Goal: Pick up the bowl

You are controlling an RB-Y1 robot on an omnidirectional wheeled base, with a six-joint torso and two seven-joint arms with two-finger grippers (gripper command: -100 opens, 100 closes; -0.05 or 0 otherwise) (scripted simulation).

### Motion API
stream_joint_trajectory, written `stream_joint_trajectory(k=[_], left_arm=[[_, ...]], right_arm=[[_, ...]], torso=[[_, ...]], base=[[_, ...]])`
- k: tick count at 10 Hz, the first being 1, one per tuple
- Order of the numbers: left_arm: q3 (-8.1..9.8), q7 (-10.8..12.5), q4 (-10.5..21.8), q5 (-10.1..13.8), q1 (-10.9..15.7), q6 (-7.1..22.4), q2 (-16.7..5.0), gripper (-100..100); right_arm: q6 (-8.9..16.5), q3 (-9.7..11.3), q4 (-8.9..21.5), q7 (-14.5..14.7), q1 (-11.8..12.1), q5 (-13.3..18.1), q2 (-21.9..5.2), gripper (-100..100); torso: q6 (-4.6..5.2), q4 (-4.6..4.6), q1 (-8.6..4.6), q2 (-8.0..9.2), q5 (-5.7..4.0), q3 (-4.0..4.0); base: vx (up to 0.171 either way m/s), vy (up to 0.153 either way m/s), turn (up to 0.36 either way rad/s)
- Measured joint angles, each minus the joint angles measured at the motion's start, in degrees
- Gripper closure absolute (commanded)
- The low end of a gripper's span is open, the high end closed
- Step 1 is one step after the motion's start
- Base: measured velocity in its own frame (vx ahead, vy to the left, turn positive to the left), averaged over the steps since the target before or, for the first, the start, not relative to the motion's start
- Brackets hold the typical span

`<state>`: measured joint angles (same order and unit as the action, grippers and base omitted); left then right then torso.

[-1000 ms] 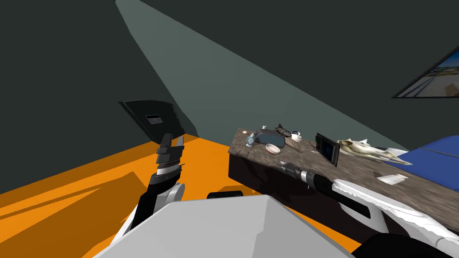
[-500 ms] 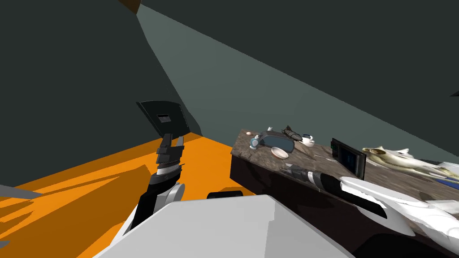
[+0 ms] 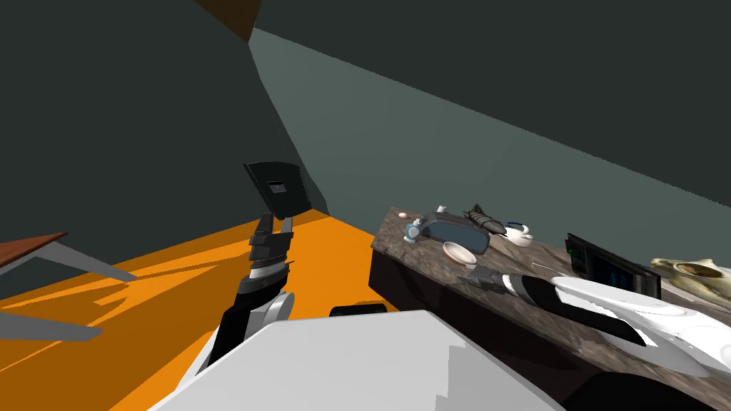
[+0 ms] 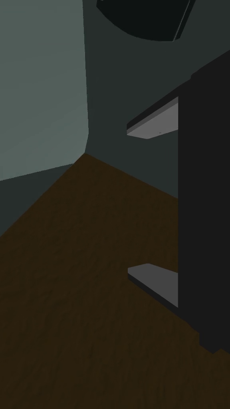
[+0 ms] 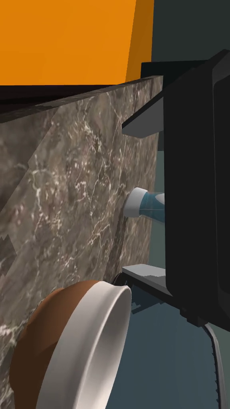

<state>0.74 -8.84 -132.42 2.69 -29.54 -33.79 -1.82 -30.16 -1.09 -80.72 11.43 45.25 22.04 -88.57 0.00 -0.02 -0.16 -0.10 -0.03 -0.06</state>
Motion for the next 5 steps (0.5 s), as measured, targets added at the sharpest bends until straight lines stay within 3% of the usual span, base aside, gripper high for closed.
stream_joint_trajectory(k=[4, 5], left_arm=[[0.0, 0.0, 0.0, 0.0, 0.0, 0.0, 0.0, 0], [0.0, 0.0, 0.0, 0.0, 0.0, 0.0, 0.0, 0]], right_arm=[[-1.9, 2.4, 4.0, -0.2, 1.0, 0.8, -6.1, -100], [-2.6, 4.3, 5.6, -0.4, -0.1, 1.5, -7.5, -100]], torso=[[0.02, -0.01, -0.03, -0.05, -0.01, -0.03], [0.03, -0.01, -0.04, -0.03, -0.02, -0.02]], base=[[0.032, -0.047, 0.186], [0.033, -0.049, 0.165]])
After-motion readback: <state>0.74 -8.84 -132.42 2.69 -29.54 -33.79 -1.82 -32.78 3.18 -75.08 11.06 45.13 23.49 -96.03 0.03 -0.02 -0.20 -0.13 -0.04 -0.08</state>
